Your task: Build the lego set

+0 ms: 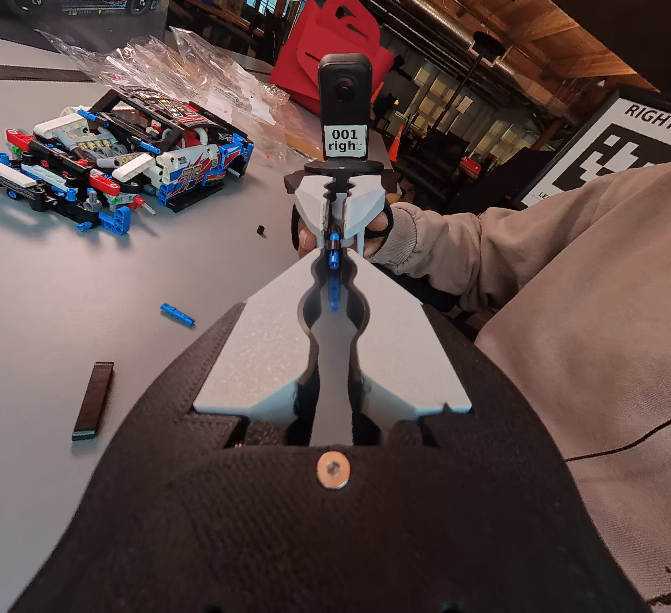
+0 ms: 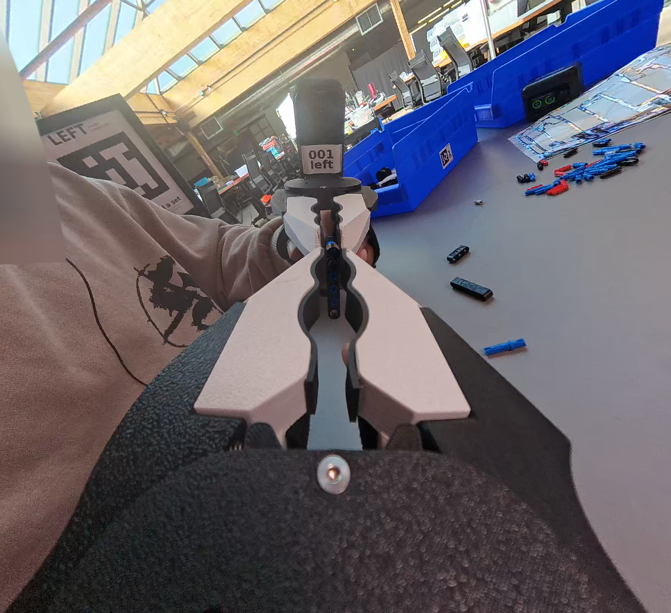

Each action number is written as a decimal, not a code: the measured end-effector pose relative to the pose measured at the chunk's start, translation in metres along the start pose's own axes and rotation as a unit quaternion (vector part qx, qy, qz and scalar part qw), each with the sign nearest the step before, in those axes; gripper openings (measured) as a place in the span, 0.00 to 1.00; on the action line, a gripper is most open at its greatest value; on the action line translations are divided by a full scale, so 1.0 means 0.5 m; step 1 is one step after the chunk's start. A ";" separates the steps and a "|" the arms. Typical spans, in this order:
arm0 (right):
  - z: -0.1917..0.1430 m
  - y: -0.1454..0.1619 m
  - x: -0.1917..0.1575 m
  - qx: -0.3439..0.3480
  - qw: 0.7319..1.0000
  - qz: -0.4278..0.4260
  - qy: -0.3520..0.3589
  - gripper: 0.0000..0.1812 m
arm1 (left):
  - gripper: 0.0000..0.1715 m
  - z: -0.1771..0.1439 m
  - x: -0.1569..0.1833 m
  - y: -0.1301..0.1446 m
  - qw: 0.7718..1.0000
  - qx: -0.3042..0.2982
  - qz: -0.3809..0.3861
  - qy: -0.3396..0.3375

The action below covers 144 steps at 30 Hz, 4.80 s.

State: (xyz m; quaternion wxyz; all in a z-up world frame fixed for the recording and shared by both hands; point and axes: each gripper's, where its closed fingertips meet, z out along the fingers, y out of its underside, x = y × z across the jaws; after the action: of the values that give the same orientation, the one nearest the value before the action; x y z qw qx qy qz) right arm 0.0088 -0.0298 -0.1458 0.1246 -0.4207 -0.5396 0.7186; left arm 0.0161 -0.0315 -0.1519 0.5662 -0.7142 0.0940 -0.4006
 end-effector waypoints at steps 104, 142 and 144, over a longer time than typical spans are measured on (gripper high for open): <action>0.008 -0.044 0.021 0.006 0.990 -0.069 0.124 0.03 | 0.03 -0.009 -0.026 -0.076 0.953 0.215 -0.204 0.069; -0.395 0.036 0.177 -0.323 0.856 -0.164 0.369 0.04 | 0.03 0.007 -0.030 -0.022 0.976 0.078 -0.187 0.074; -0.373 0.065 0.181 -0.337 0.864 -0.151 0.341 0.05 | 0.03 0.013 -0.033 -0.014 0.977 0.070 -0.191 0.068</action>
State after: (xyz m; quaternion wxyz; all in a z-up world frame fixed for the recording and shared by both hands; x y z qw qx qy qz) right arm 0.0999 0.1401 -0.2291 0.2585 -0.5689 -0.7300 0.2767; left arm 0.0075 -0.0144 -0.1535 0.5204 -0.6484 -0.0336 -0.5546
